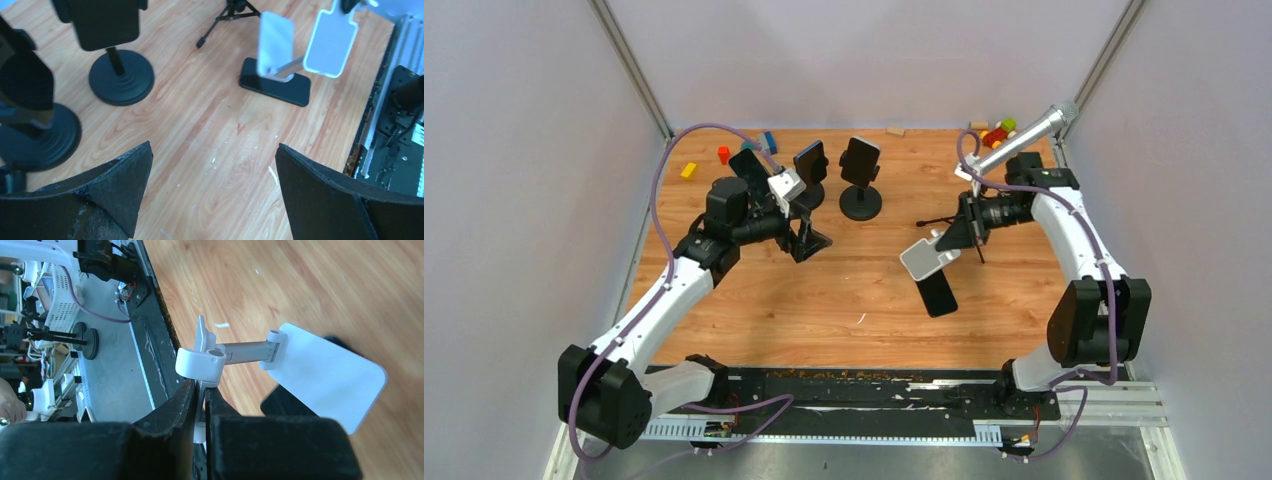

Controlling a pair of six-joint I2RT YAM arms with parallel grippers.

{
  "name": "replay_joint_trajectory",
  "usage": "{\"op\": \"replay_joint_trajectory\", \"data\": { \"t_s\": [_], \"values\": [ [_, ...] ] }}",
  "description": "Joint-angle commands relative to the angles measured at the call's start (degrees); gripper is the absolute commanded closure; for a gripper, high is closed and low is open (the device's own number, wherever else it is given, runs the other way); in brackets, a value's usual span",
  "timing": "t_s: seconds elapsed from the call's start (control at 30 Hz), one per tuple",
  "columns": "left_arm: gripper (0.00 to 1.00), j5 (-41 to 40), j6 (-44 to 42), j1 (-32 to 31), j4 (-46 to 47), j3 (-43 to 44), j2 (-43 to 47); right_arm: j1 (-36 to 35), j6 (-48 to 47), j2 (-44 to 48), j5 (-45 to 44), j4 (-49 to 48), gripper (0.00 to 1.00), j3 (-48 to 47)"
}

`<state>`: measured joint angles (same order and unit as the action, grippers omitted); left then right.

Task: Place the phone on the phone stand
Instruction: Pick up the phone stand at the center of the board, then place the phone stand at the center of the board.

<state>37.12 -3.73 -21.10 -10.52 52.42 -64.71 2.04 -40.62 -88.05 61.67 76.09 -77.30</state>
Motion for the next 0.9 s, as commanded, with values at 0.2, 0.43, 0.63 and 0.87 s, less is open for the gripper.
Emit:
{"op": "replay_joint_trajectory", "data": {
  "t_s": [0.2,0.43,0.63,0.87],
  "values": [
    [0.07,11.62,16.64,0.33,19.94,-8.90,-3.83,-18.45,39.46,2.43,2.00,-52.95,1.00,6.87],
    [0.10,8.58,25.51,0.25,31.40,-16.59,-5.94,-23.99,56.70,-1.50,-4.97,-73.19,0.99,11.49],
    [0.11,4.35,26.06,0.27,31.73,-18.29,-8.05,-24.61,63.51,-5.52,-7.22,-79.92,1.00,14.84],
    [0.11,2.18,27.42,0.27,32.05,-18.02,-11.52,-24.99,70.84,-5.31,-9.87,-87.56,1.00,20.38]
  ]
}}
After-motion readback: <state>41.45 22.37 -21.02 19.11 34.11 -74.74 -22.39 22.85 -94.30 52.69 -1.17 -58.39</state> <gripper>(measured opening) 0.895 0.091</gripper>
